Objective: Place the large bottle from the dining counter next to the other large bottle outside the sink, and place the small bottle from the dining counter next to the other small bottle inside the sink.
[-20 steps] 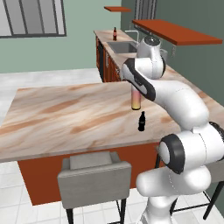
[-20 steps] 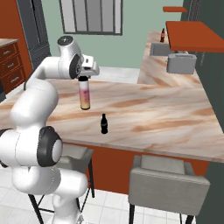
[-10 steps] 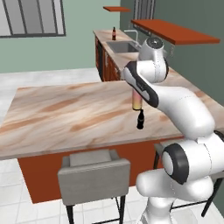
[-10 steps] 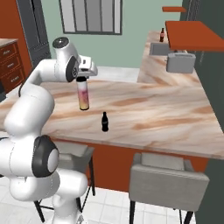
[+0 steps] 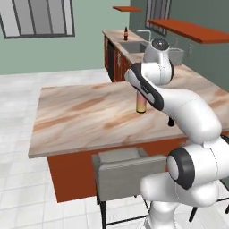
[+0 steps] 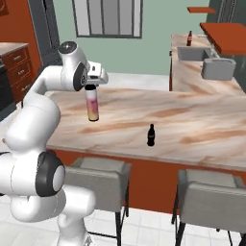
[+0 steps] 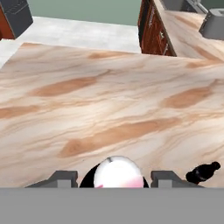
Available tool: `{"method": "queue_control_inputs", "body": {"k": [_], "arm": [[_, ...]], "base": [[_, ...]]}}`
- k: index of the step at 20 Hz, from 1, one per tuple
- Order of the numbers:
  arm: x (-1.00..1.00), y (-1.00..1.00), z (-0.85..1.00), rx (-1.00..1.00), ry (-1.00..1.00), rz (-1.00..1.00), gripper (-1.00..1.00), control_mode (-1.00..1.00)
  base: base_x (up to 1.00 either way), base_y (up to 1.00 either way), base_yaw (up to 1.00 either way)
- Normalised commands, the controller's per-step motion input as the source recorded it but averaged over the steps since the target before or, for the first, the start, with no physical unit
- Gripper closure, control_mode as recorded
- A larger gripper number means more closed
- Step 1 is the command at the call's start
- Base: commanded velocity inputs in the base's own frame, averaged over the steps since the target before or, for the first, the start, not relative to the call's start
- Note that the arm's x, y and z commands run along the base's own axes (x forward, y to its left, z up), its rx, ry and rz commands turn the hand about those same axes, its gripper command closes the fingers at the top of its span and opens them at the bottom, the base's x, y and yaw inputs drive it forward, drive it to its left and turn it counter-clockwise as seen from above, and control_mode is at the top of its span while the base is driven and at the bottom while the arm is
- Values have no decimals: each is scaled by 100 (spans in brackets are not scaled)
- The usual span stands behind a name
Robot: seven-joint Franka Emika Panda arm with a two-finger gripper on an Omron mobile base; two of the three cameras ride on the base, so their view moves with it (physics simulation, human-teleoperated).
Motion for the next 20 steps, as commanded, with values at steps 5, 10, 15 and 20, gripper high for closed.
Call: {"method": "queue_control_inputs", "body": {"k": [5, 10, 15, 20], "arm": [[0, 0, 0, 0, 0, 0, 100, 100], [0, 0, 0, 0, 0, 0, 100, 100], [0, 0, 0, 0, 0, 0, 100, 100], [0, 0, 0, 0, 0, 0, 100, 100]], "base": [[-23, 100, 0], [-24, 100, 0], [-21, 100, 0], [-5, 100, 0]]}}
